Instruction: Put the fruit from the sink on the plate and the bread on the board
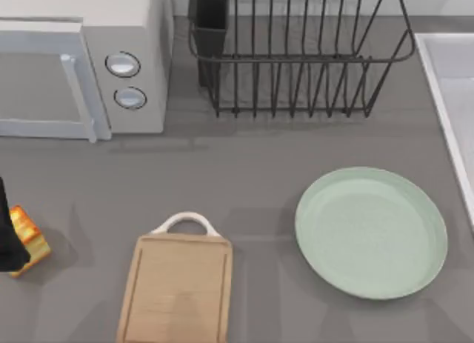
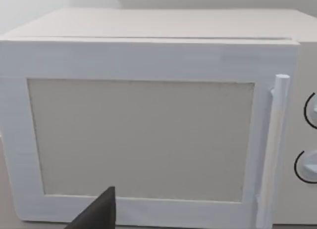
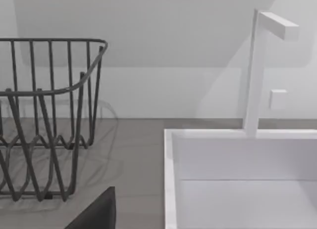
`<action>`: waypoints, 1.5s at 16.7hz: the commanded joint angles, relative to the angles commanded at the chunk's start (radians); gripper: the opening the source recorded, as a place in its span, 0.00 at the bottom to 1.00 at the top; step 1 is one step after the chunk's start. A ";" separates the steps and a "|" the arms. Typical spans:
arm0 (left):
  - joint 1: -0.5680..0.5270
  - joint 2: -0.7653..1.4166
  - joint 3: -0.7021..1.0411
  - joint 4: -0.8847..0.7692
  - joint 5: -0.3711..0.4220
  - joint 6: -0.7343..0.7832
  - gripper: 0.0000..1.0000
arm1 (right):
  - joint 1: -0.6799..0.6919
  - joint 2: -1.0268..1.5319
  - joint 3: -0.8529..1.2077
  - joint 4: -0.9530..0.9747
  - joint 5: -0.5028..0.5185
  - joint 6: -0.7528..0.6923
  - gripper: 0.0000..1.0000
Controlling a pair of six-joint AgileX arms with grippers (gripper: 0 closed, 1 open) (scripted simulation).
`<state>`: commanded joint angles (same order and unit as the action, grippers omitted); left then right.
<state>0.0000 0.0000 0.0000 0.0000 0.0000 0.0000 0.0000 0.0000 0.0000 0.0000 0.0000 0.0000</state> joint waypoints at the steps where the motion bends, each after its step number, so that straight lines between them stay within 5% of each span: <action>1: 0.000 0.000 0.000 0.000 0.000 0.000 1.00 | 0.000 0.000 0.000 0.000 0.000 0.000 1.00; 15: 0.000 0.000 0.000 0.000 0.000 0.000 1.00 | -0.009 0.054 0.048 -0.031 0.000 -0.008 1.00; 25: 0.000 0.000 0.000 0.000 0.000 0.000 1.00 | -0.106 0.731 0.592 -0.380 -0.002 -0.105 1.00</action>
<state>0.0000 0.0000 0.0000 0.0000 0.0000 0.0000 -0.1055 0.7311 0.5919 -0.3805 -0.0016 -0.1054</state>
